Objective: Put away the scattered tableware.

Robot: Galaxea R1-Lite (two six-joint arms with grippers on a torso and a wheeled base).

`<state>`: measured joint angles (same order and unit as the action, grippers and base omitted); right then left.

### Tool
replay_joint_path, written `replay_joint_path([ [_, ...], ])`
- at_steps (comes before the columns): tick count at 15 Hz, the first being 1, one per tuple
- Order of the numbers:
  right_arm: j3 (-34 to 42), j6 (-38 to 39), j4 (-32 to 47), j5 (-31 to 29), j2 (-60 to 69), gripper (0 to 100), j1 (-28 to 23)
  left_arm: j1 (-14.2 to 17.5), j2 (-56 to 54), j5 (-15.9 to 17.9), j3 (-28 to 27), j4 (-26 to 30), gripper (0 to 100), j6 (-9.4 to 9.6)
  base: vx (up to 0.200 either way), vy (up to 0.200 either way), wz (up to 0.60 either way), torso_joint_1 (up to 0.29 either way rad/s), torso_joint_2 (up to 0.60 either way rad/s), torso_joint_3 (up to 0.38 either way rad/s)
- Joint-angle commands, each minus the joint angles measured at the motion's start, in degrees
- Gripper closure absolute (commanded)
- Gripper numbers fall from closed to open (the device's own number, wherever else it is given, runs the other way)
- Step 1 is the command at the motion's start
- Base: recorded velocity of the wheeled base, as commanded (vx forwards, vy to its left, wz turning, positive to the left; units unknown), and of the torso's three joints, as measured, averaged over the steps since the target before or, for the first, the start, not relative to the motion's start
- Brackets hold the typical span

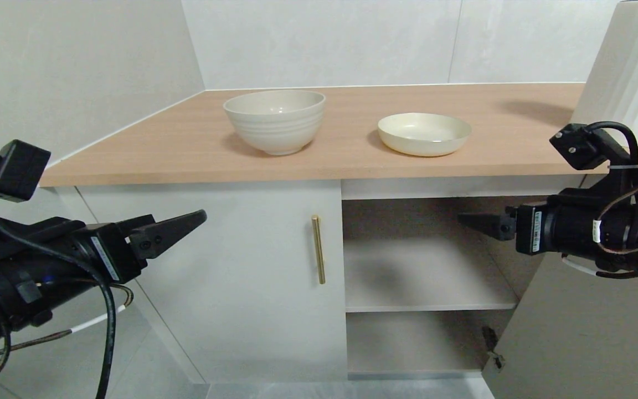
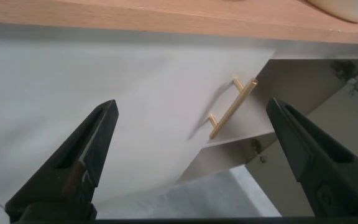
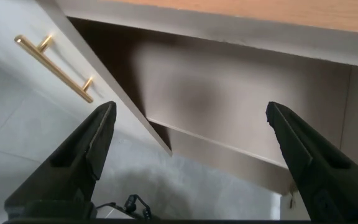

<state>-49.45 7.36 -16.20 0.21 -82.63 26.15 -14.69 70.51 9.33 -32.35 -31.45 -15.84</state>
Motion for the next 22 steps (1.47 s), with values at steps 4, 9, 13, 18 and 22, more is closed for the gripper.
replay_joint_path([
  [4,1.9,-1.3,-2.4,0.1,0.3,0,0.0,-0.1,0.4,0.1,0.1,0.0,0,0.02,0.000,0.000,0.00,0.000,0.00,0.000],
  [9,2.3,-1.4,-2.5,0.1,0.3,0,0.0,-0.1,0.7,0.0,0.2,0.1,0,0.02,0.000,0.000,0.00,0.080,-0.27,-0.263],
  [13,2.6,-1.4,-2.5,0.1,0.5,0,0.0,-0.1,0.7,0.1,0.6,0.0,0,0.02,0.000,0.000,0.00,0.128,-0.50,-0.301],
  [18,3.1,-3.6,-2.5,0.1,1.9,0,0.0,-1.0,-0.3,0.1,0.5,0.0,0,0.02,0.000,0.000,0.00,0.173,-0.47,-0.303],
  [22,2.9,-4.6,-5.0,0.2,1.2,0,0.2,-1.8,2.7,2.3,-3.4,0.3,0,0.02,0.000,0.000,0.00,0.157,-0.38,-0.228],
])
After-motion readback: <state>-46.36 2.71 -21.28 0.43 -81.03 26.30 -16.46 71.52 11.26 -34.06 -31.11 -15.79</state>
